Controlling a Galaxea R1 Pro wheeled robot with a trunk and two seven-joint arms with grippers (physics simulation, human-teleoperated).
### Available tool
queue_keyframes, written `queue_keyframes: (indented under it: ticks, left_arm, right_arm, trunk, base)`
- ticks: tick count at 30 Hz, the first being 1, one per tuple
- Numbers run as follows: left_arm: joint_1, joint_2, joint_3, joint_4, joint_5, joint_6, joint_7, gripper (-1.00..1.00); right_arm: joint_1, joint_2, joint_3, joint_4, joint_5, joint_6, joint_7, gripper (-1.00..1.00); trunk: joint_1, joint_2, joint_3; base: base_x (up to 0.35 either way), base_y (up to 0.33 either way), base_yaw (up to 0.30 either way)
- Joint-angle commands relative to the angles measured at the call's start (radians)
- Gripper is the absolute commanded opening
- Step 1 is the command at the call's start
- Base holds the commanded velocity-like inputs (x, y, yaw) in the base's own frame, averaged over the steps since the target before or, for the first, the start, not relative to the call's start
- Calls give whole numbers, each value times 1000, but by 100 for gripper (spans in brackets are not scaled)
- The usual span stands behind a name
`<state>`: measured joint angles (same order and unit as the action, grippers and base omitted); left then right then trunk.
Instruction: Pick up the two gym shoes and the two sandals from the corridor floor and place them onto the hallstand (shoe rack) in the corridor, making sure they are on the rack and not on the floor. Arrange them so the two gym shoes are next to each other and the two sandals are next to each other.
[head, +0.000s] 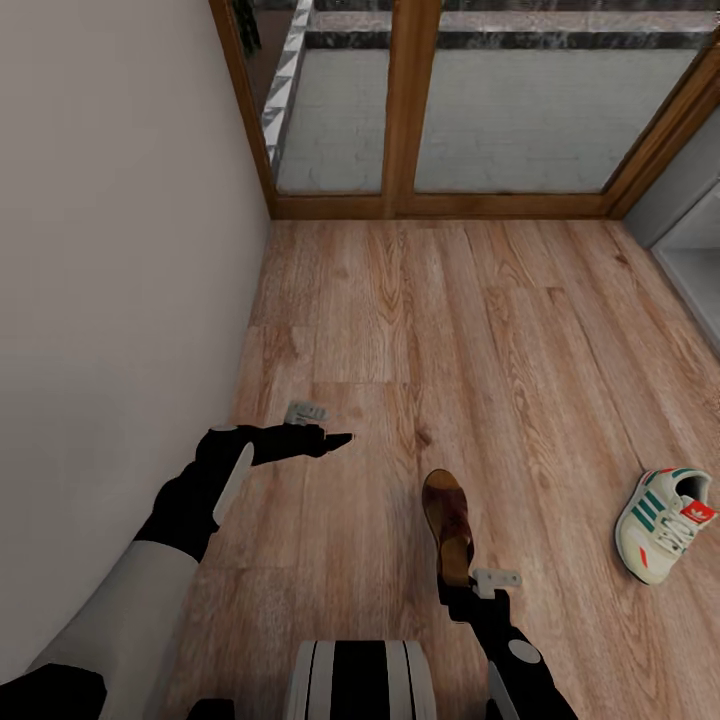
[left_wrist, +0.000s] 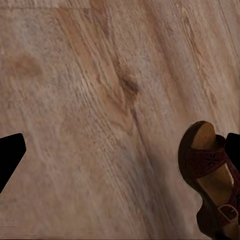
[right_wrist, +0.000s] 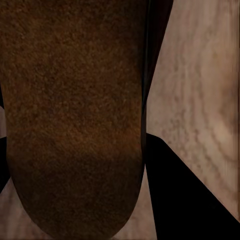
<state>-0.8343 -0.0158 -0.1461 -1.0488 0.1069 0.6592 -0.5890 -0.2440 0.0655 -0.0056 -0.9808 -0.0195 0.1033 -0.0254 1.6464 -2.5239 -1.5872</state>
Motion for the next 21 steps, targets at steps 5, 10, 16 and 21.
queue_keyframes:
  ticks: [5,10,16,21]
  left_arm:
    - [14,4,41,-1,5,3,3,100]
    - [20,13,55,0,-2,0,5,100]
    - [60,31,58,10,-4,-9,8,100]
    - [79,35,59,13,-5,-42,10,100]
  right_arm:
    - [0,0,0,0,-5,-16,-2,-100]
    - [0,-1,-1,1,-5,-33,-1,-100]
    - [0,-26,-1,1,-5,-42,1,-100]
    - [0,-58,-2,1,-6,-56,3,-100]
  trunk:
    - [-2,1,26]
    - [-5,2,53]
    - [-7,4,85]
    - [-10,5,113]
  base:
    - [0,0,0]
    - [0,0,0]
    - [0,0,0]
    - [0,0,0]
